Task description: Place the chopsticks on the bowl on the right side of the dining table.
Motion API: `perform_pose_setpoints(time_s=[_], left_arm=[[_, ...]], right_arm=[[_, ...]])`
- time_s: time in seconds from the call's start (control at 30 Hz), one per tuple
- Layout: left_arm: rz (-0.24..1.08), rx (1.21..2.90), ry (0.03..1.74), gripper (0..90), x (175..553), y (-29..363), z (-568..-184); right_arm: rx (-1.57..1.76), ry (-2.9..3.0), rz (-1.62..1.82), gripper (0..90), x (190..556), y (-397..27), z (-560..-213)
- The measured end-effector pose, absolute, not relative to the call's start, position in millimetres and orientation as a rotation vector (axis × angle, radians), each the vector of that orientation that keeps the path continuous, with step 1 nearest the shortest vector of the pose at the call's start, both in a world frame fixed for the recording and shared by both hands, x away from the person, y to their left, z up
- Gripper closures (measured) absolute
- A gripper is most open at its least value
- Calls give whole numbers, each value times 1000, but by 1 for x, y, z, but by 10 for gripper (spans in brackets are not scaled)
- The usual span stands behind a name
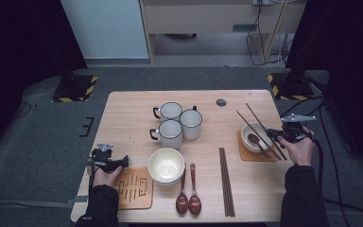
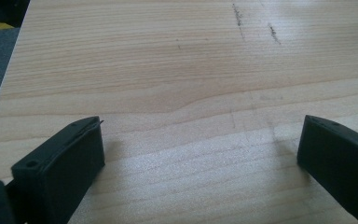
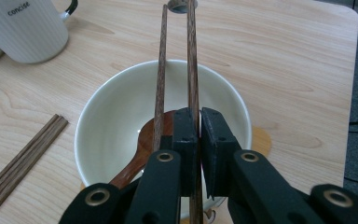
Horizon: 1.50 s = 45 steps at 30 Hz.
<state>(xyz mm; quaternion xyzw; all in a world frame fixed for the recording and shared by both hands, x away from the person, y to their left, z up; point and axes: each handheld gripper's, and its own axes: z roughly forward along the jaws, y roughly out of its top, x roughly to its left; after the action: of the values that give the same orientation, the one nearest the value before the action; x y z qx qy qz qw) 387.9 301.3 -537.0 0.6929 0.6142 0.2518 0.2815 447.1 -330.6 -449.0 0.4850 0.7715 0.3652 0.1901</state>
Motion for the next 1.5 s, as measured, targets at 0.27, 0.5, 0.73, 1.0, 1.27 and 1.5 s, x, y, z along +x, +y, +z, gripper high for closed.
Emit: perform_pose_setpoints(time_s=[0.27, 0.5, 0.73, 1.0, 1.27, 1.5], left_arm=[[674, 1857, 1646, 0, 388, 301, -537], [675, 1857, 1646, 0, 388, 301, -537], [675, 1857, 1646, 0, 388, 301, -537], [674, 1857, 1646, 0, 388, 301, -537], [674, 1857, 1646, 0, 388, 301, -537], [674, 1857, 1646, 0, 388, 301, -537]], right_arm=[[1361, 2192, 998, 851, 450, -326, -455], [1364, 2206, 979, 850, 452, -324, -460], [1357, 2206, 978, 850, 453, -322, -461], [1343, 2210, 987, 817, 454, -320, -461], [1341, 2211, 997, 853, 451, -323, -457], [1343, 2207, 1010, 853, 452, -322, -459]])
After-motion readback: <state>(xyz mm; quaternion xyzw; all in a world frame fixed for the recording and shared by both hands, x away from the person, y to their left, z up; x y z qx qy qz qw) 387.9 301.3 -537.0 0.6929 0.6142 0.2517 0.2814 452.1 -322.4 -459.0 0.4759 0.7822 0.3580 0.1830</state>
